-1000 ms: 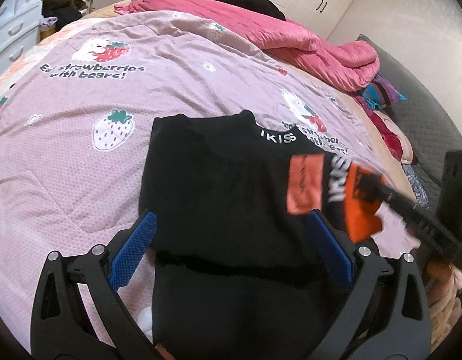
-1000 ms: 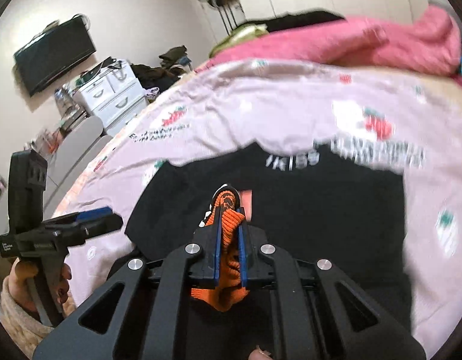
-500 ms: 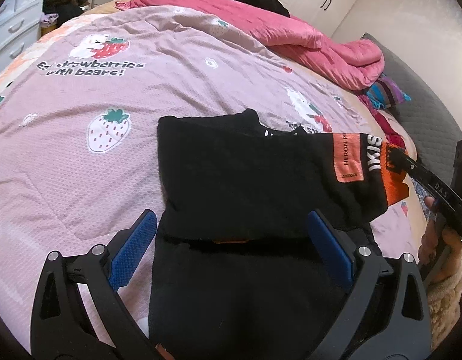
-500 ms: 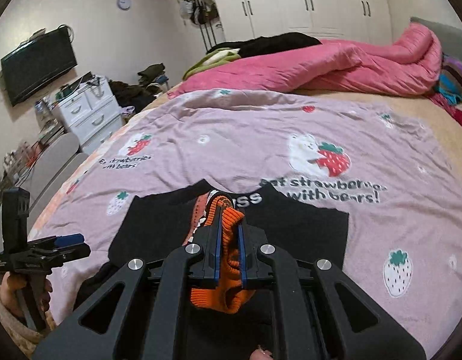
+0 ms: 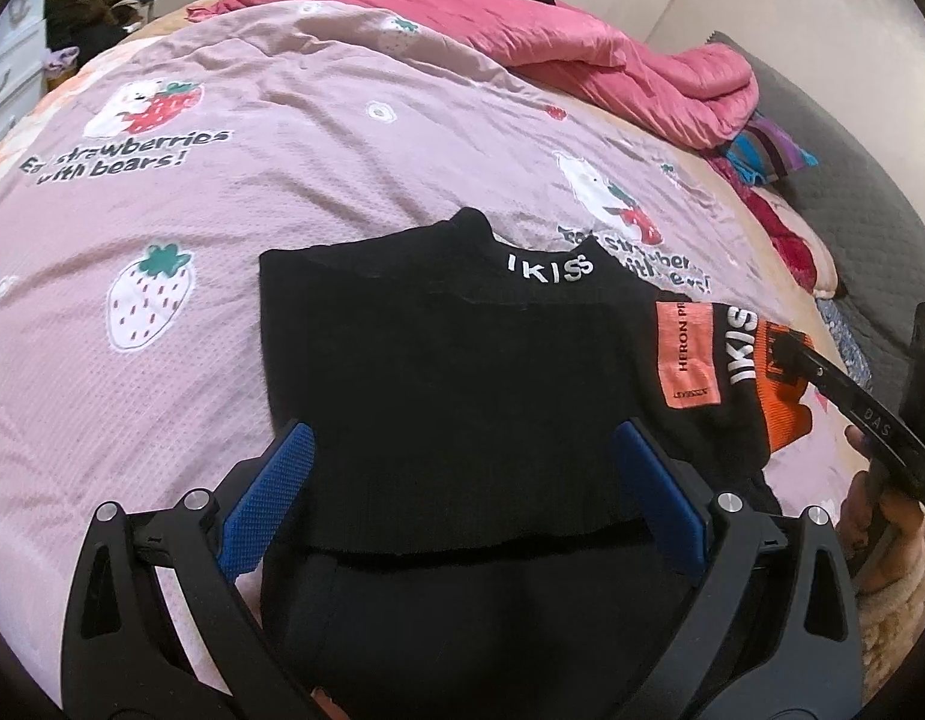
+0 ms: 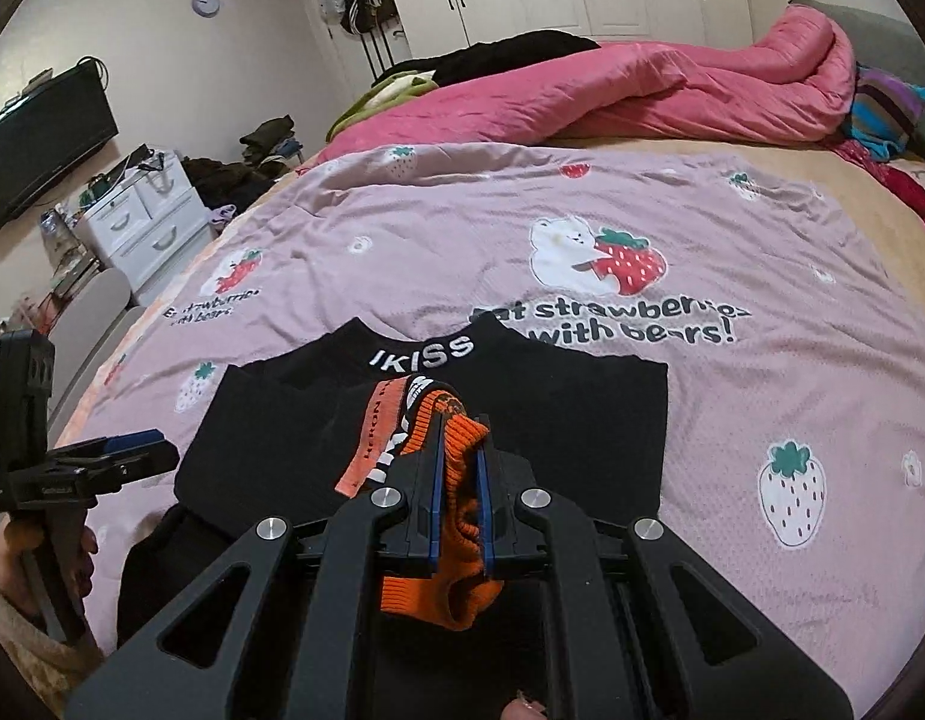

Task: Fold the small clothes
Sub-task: 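Lift the cuff with the right tool and shift it along the sweater, then lower the cuff onto the sweater and open the right tool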

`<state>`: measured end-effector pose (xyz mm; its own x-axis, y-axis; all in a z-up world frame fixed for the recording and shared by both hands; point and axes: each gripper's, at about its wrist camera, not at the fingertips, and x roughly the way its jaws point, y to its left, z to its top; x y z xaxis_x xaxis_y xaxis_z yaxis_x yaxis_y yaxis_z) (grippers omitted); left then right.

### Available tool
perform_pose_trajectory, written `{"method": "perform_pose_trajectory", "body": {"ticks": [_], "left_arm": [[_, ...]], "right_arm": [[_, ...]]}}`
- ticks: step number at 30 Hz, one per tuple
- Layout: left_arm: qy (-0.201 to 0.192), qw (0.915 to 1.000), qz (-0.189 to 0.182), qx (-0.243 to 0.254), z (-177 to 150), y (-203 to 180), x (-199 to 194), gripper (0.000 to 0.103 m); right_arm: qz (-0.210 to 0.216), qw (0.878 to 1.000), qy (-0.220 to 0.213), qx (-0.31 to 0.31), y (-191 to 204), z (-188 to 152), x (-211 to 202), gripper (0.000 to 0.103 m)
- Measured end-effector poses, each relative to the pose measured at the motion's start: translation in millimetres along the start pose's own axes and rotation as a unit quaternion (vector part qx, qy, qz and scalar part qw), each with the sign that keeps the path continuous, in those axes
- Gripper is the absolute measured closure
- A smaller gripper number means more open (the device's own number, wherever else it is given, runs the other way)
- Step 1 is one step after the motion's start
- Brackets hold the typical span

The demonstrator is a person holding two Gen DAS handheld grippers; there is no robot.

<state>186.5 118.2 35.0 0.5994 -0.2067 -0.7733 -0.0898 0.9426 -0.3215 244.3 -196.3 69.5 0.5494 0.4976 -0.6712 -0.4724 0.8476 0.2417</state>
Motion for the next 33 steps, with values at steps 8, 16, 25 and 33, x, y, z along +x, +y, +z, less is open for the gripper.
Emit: {"method": "perform_pose_trajectory", "body": {"ticks": [8, 16, 25, 33], "left_arm": [[0.01, 0.9999, -0.007, 0.009, 2.3, 0.2, 16.7, 0.009], [0.003, 0.9998, -0.018, 0.011, 0.5, 2.1, 28.4, 0.009], [-0.019, 0.9994, -0.02, 0.02, 0.3, 5.5, 23.3, 0.009], [-0.02, 0.9991, -0.023, 0.028, 0.3, 7.4, 23.2, 0.021]], "right_arm": [[-0.014, 1.0, 0.014, 0.006, -4.1, -5.7, 7.0, 0.095], [-0.041, 0.999, 0.026, -0.001, -5.5, -10.8, 17.3, 0.095], [-0.058, 0.998, 0.029, 0.028, -16.3, -15.2, 24.7, 0.087], [-0.041, 0.998, 0.033, 0.026, -5.4, -16.9, 27.3, 0.079]]}}
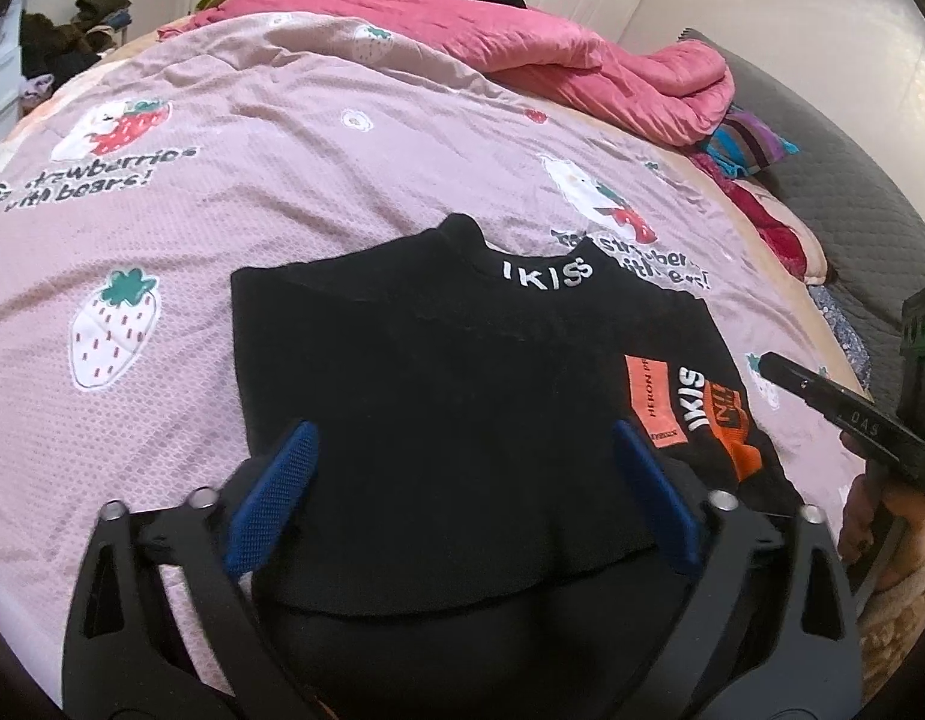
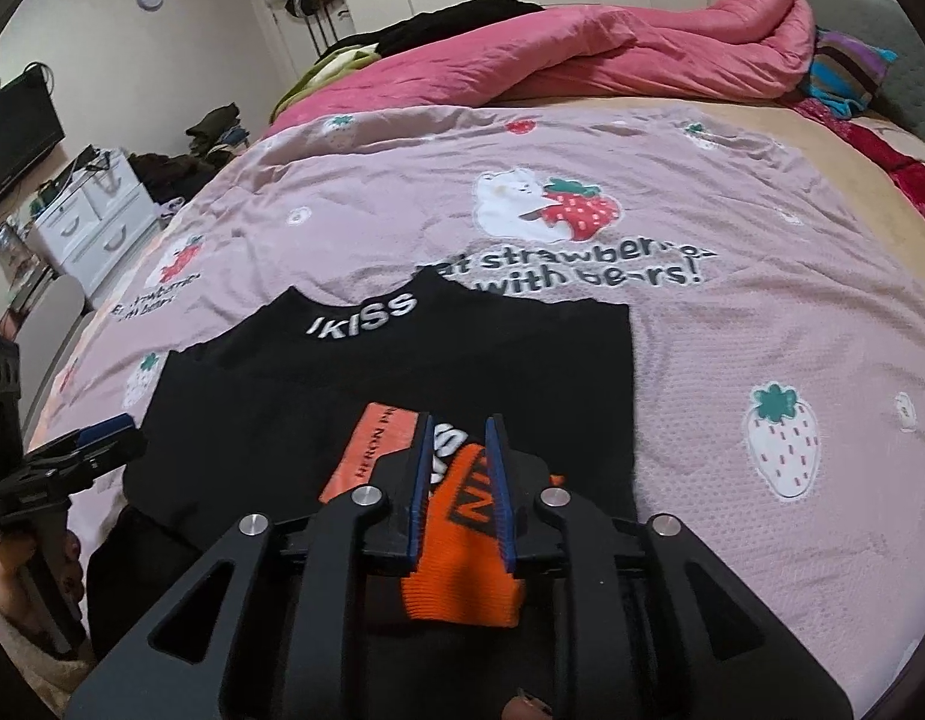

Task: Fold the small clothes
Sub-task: 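Lower the cuff onto the sweater and open the right tool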

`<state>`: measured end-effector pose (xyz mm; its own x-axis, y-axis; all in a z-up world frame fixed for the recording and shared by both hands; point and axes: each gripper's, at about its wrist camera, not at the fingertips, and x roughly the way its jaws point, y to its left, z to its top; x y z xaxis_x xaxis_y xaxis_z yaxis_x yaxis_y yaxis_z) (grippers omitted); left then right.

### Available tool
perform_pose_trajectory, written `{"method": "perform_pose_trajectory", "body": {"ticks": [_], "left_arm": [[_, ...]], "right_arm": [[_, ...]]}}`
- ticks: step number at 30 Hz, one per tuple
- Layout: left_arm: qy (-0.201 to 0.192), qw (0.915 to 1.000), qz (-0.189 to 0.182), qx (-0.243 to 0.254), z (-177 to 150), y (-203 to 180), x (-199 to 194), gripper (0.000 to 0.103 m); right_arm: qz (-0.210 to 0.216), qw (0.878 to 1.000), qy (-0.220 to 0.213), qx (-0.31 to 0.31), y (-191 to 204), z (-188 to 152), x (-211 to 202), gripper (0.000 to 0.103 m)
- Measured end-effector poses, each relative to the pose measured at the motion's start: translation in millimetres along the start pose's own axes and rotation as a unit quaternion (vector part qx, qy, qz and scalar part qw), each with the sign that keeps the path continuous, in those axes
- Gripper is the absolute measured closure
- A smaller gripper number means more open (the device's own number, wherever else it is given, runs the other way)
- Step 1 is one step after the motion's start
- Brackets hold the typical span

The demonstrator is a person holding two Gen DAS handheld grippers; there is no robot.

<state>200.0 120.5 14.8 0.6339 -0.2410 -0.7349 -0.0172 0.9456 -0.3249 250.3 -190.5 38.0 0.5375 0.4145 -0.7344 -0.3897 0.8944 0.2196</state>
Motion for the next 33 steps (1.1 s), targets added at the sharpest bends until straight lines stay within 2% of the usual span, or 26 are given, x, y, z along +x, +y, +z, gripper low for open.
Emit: {"method": "perform_pose_trajectory", "body": {"ticks": [2, 5, 11, 14, 18, 21, 23, 27, 28, 30, 33], "left_arm": [[0.006, 1.0, -0.003, 0.002, -1.8, -0.9, 2.5, 0.043], [0.017, 0.9998, -0.003, 0.006, -5.8, -2.8, 7.2, 0.05], [0.06, 0.998, 0.015, 0.016, -18.2, 1.0, 23.9, 0.05], [0.061, 0.9979, 0.015, 0.019, -21.7, 2.0, 24.7, 0.05], [0.06, 0.998, 0.011, 0.018, -22.8, 3.9, 24.7, 0.05], [0.06, 0.998, 0.008, 0.018, -22.7, 4.6, 24.1, 0.05], [0.061, 0.9979, 0.008, 0.019, -23.0, 4.8, 24.7, 0.05], [0.061, 0.9979, 0.009, 0.022, -23.2, 4.3, 25.4, 0.05], [0.06, 0.9979, 0.009, 0.021, -23.2, 4.3, 25.4, 0.05], [0.06, 0.9979, 0.008, 0.022, -23.3, 3.5, 25.0, 0.048], [0.059, 0.998, 0.005, 0.023, -23.9, 1.0, 24.0, 0.042]], "right_arm": [[0.01, 1.0, 0.005, -0.01, 9.4, -2.2, 3.3, 0.077], [0.025, 0.999, 0.017, -0.028, 24.8, -6.5, 10.8, 0.072], [0.05, 0.997, 0.038, -0.046, 48.1, -16.8, 26.1, 0.063], [0.048, 0.996, 0.047, -0.053, 52.0, -23.7, 31.6, 0.059], [0.045, 0.996, 0.06, -0.043, 47.6, -29.2, 39.9, 0.058], [0.006, 0.995, 0.085, -0.048, 42.9, -33.2, 49.2, 0.057], [0.007, 0.994, 0.099, -0.044, 35.4, -37.7, 56.1, 0.057], [0.008, 0.995, 0.096, -0.021, 31.7, -39.8, 58.7, 0.057], [0.007, 0.995, 0.095, -0.02, 33.4, -39.2, 57.7, 0.054], [0.017, 0.996, 0.087, -0.015, 35.3, -38.1, 53.6, 0.041], [0.024, 0.997, 0.074, -0.014, 39.9, -37.7, 44.7, 0.029]]}}
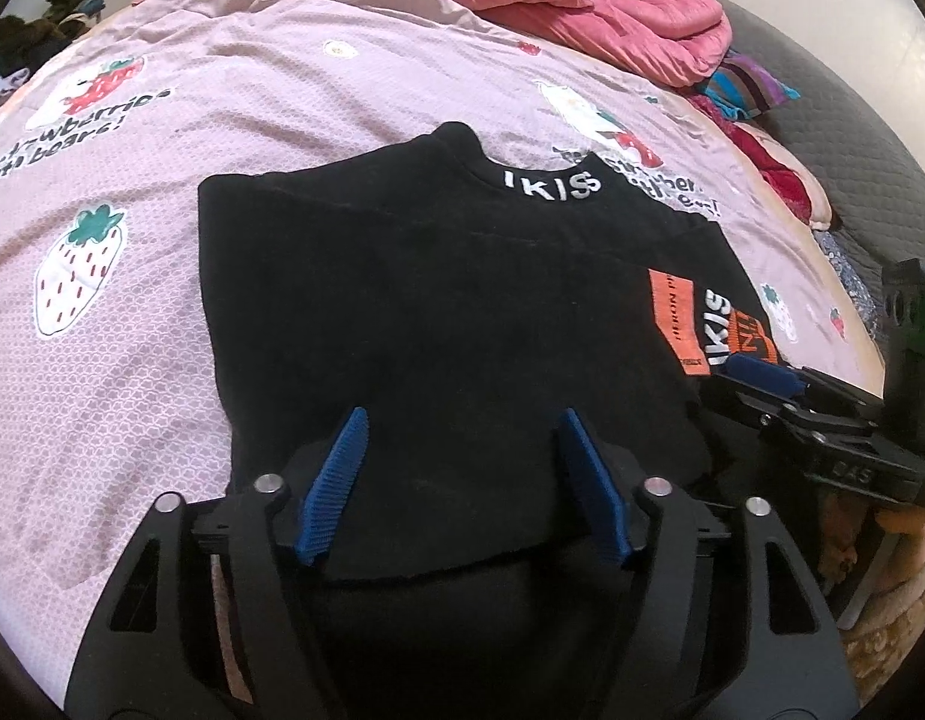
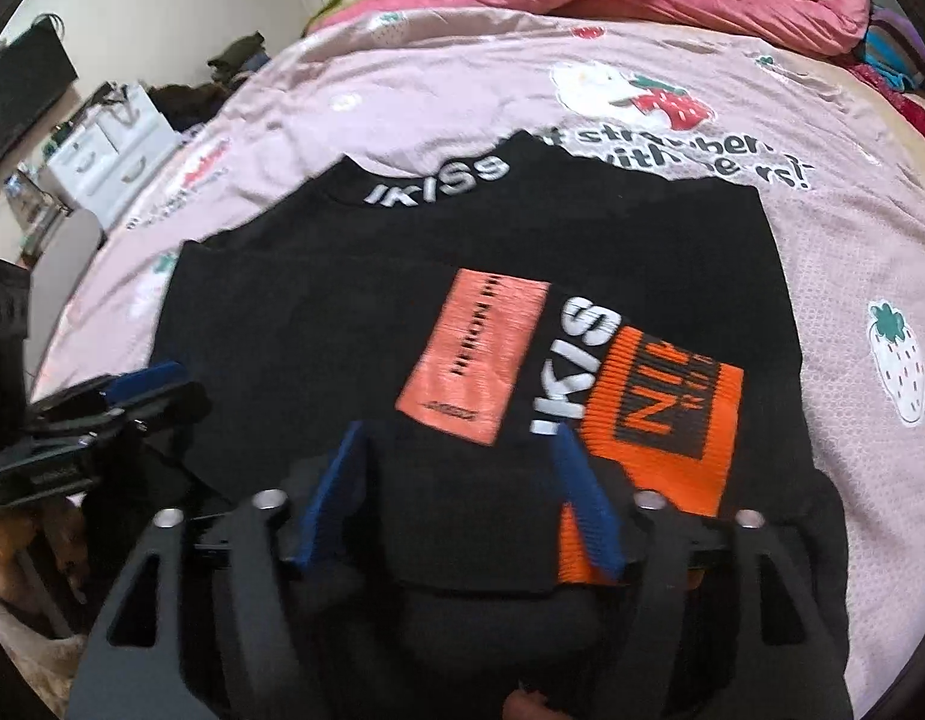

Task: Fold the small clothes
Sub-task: 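Lower the cuff onto the sweater and open the right tool, then move both open tools toward the hem of the sweater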

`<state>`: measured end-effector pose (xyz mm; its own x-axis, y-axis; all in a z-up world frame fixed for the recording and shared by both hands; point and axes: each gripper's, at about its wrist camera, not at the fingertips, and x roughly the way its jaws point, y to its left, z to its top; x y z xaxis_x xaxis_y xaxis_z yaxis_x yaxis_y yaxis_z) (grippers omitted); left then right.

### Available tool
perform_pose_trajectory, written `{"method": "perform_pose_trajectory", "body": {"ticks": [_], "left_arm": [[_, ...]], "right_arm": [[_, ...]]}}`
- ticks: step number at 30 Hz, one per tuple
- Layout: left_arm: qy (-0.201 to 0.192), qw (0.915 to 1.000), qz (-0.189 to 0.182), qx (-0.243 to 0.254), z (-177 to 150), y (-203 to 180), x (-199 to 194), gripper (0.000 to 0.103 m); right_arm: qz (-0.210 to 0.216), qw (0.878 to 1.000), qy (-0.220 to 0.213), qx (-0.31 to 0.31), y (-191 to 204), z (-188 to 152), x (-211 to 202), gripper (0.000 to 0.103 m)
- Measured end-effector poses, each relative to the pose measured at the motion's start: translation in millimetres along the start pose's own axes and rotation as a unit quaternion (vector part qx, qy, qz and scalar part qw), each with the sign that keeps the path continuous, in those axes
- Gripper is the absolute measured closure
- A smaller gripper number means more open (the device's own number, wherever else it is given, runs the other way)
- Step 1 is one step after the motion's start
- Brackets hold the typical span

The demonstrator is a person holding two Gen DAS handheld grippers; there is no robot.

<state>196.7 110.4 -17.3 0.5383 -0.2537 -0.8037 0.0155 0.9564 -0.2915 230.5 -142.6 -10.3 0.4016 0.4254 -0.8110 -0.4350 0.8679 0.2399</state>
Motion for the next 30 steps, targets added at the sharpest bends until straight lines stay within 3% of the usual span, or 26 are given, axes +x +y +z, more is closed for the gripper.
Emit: {"method": "perform_pose_trajectory", "body": {"ticks": [4, 6, 13, 30], "left_arm": [[-0.001, 0.9999, 0.005, 0.012, -0.7, -5.9, -0.8, 0.035], [-0.001, 0.9999, 0.006, 0.016, -1.6, -7.8, -1.9, 0.033], [-0.014, 0.9998, 0.001, 0.016, 0.4, -15.4, -11.0, 0.009], [-0.04, 0.9986, 0.034, 0.005, 3.7, -12.1, -35.8, 0.009]], "right_arm": [[-0.008, 1.0, -0.021, 0.01, -2.0, -1.3, -11.5, 0.024], [-0.01, 0.999, -0.03, 0.026, -7.4, -1.8, -16.3, 0.013], [-0.018, 0.997, -0.049, 0.05, -17.0, -3.3, -26.9, 0.007], [-0.013, 0.994, -0.086, 0.061, -20.2, -5.5, -55.1, 0.004]]}}
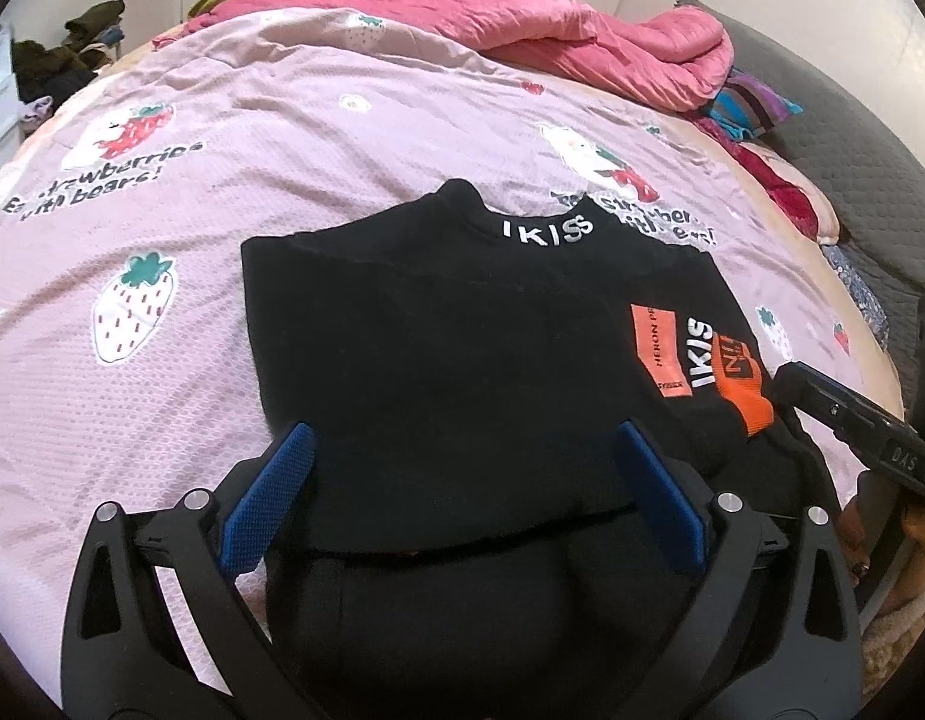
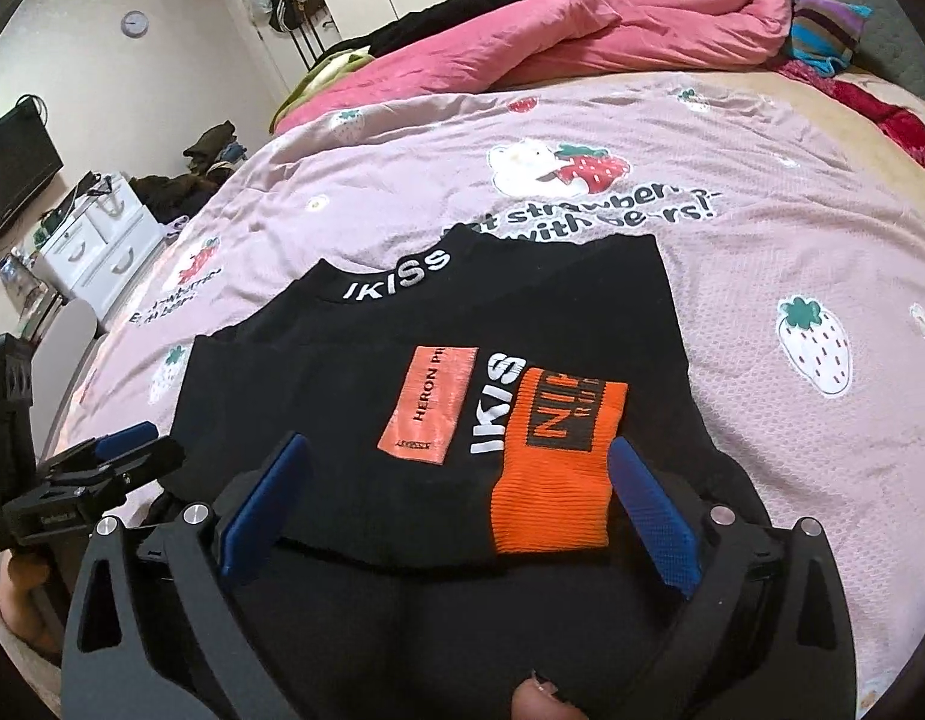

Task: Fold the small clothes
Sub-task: 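Move both open tools toward the hem of the sweater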

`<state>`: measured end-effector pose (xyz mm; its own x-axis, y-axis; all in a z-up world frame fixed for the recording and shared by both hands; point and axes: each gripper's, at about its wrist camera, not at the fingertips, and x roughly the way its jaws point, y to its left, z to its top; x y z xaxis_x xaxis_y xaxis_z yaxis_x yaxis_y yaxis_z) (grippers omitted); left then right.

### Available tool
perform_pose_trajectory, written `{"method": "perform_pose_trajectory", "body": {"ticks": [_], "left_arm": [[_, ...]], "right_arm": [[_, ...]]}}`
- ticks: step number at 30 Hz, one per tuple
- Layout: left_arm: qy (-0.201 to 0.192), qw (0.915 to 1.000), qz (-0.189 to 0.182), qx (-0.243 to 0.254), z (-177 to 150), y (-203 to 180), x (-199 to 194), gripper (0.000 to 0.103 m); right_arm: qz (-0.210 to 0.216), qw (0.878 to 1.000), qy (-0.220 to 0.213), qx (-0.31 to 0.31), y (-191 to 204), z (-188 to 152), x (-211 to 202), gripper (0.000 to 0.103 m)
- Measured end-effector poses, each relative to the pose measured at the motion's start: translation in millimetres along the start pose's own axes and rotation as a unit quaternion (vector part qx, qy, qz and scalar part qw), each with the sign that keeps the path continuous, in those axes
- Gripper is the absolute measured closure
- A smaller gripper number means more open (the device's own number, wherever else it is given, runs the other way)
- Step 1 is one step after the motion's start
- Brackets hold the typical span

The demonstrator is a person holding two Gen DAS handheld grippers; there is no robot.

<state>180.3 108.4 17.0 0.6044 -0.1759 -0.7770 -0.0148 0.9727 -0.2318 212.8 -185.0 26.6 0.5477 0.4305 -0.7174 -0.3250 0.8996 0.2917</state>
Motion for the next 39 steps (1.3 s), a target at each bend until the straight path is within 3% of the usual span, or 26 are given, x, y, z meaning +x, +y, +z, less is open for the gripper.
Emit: {"method": "perform_pose_trajectory", "body": {"ticks": [5, 14, 20, 39], "left_arm": [[-0.006, 0.9999, 0.008, 0.009, 0.6, -5.9, -9.4, 0.009], [-0.057, 0.9982, 0.011, 0.017, -9.7, -28.5, -51.0, 0.009], [-0.059, 0.9982, 0.001, 0.005, -26.6, -39.0, -61.2, 0.009], [-0.05, 0.9983, 0.027, -0.013, -61.4, -43.3, -78.7, 0.009]], "right_arm": [[0.008, 1.0, -0.006, -0.008, 3.2, -0.1, -10.1, 0.004], [0.021, 0.999, -0.017, -0.028, 9.0, -4.3, -34.8, 0.004], [0.028, 0.999, -0.024, -0.038, 8.6, -9.3, -52.8, 0.004], [0.025, 0.998, -0.026, -0.042, -13.4, -36.6, -88.2, 0.004]]}}
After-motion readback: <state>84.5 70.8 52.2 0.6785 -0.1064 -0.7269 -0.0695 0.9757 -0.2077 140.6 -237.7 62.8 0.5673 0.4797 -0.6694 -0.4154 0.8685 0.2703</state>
